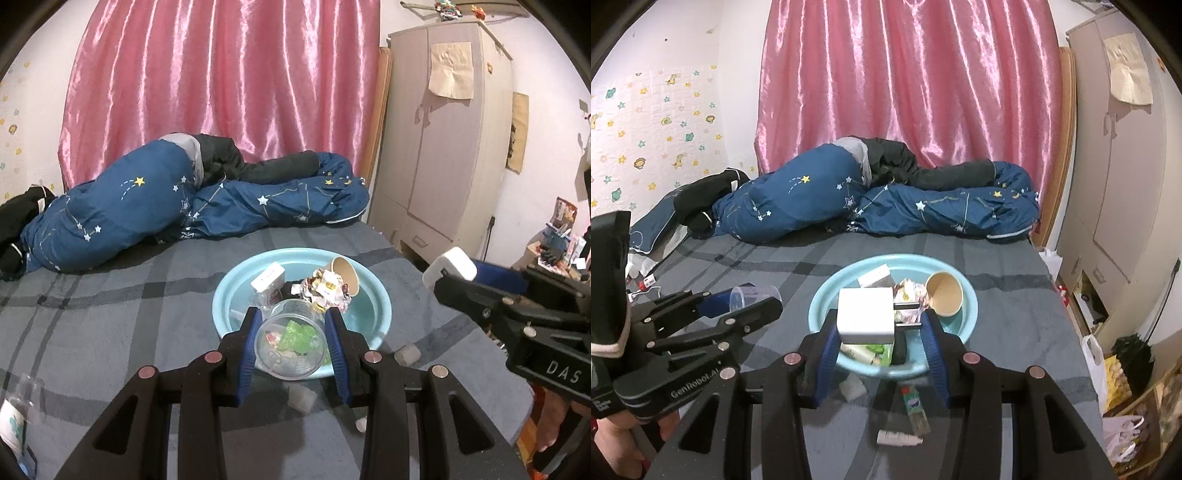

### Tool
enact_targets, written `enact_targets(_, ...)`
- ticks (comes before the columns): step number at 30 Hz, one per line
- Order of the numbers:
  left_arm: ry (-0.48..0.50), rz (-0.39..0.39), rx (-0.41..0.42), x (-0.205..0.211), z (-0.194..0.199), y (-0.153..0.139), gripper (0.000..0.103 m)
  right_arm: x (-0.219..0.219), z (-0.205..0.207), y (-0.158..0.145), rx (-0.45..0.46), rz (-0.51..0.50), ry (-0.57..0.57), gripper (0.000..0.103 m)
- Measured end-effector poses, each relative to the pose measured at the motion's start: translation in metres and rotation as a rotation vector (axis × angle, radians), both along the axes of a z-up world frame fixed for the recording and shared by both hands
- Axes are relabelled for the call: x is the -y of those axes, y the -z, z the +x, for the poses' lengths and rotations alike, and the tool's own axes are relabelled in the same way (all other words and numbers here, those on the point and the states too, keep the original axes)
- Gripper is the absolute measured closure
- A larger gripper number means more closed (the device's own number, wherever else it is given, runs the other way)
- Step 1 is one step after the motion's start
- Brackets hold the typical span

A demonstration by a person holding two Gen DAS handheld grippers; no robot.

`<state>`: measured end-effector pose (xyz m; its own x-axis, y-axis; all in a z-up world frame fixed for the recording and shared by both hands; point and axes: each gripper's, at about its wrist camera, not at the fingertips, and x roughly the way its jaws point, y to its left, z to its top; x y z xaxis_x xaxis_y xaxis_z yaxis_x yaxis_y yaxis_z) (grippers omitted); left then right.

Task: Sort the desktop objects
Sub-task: 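Carry the measuring cup with the left tool over the basin while the right tool carries the plug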

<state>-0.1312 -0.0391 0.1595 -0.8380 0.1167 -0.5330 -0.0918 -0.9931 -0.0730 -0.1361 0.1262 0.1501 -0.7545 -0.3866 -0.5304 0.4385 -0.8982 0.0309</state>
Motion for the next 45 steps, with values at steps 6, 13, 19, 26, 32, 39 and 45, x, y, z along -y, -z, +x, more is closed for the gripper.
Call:
enact_targets(6, -0.005, -0.020, 0.017, 0.003, -0.022, -0.001, 0.064, 0.009, -0.024, -0.007, 0.012, -0.001, 0.002, 0.056)
enact_targets(13, -0.002, -0.012, 0.041, 0.008, -0.049, 0.003, 0.064, 0.022, -0.056, -0.005, 0.060, 0.004, -0.003, 0.056)
enact_targets(19, -0.010, -0.039, 0.076, 0.010, -0.074, 0.014, 0.064, 0.035, -0.084, 0.005, 0.114, 0.020, 0.006, 0.056)
enact_targets(26, -0.023, -0.044, 0.114, 0.013, -0.097, 0.030, 0.064, 0.045, -0.115, 0.028, 0.205, 0.049, 0.032, 0.056)
enact_targets(32, -0.034, -0.028, 0.174, 0.014, -0.113, 0.049, 0.064, 0.048, -0.135, 0.049, 0.271, 0.069, 0.064, 0.056)
enact_targets(39, -0.040, -0.009, 0.237, 0.012, -0.123, 0.073, 0.064, 0.052, -0.144, 0.068, 0.318, 0.104, 0.084, 0.056)
enact_targets(45, -0.035, -0.022, 0.271, 0.007, -0.126, 0.084, 0.064, 0.054, -0.148, 0.079, 0.359, 0.128, 0.087, 0.056)
